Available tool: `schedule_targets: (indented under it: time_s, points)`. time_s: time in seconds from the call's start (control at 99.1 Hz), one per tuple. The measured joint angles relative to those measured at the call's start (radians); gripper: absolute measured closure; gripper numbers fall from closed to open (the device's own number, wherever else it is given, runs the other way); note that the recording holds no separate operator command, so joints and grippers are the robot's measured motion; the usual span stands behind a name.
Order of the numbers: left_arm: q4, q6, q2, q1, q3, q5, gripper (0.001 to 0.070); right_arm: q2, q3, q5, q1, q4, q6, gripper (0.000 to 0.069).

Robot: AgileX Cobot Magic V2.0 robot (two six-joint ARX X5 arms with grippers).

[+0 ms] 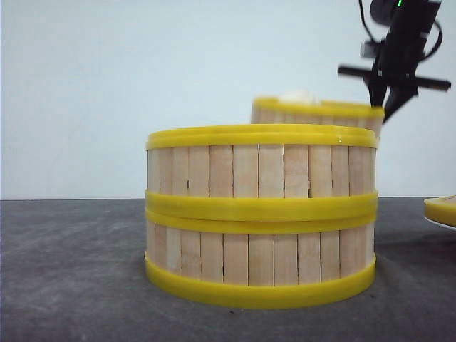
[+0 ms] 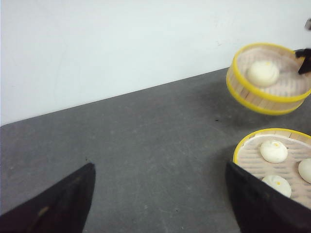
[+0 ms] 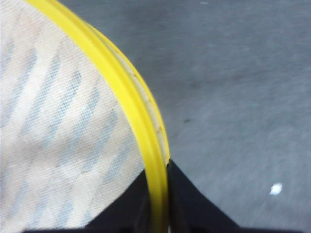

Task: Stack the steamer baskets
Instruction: 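Lift the basket with the right gripper and carry it over the stack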

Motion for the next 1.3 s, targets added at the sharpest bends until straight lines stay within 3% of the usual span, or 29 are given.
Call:
schedule_targets:
  time_s: [0.202, 0.303, 0.646, 0.847, 1.059, 1.301]
  points:
    - [0.036, 0.018, 0.0, 0.0, 0.0, 0.0, 0.0204, 0.0, 0.083, 0.013, 0.069, -0.269, -0.079, 0.0672]
    - [0.055, 0.019, 0.0, 0.0, 0.0, 0.0, 0.0204, 0.0, 0.084, 0.003, 0.123, -0.27, -0.135, 0.0672]
    - [0.061, 0.019, -0.001, 0.0, 0.0, 0.001, 0.0204, -0.055, 0.08, -0.053, 0.28, -0.27, -0.143, 0.0672]
    - [0.008, 0.018, -0.002, 0.0, 0.0, 0.0, 0.0204, -0.121, -0.058, -0.05, 0.372, -0.27, -0.146, 0.0672]
    - [-0.026, 0.018, -0.004, 0.0, 0.0, 0.0, 0.0204, -0.195, -0.217, 0.065, 0.401, -0.27, -0.151, 0.0672]
    - [-0.021, 0.018, -0.004, 0.0, 0.0, 0.001, 0.0204, -0.225, -0.27, 0.077, 0.39, -0.27, -0.15, 0.0672]
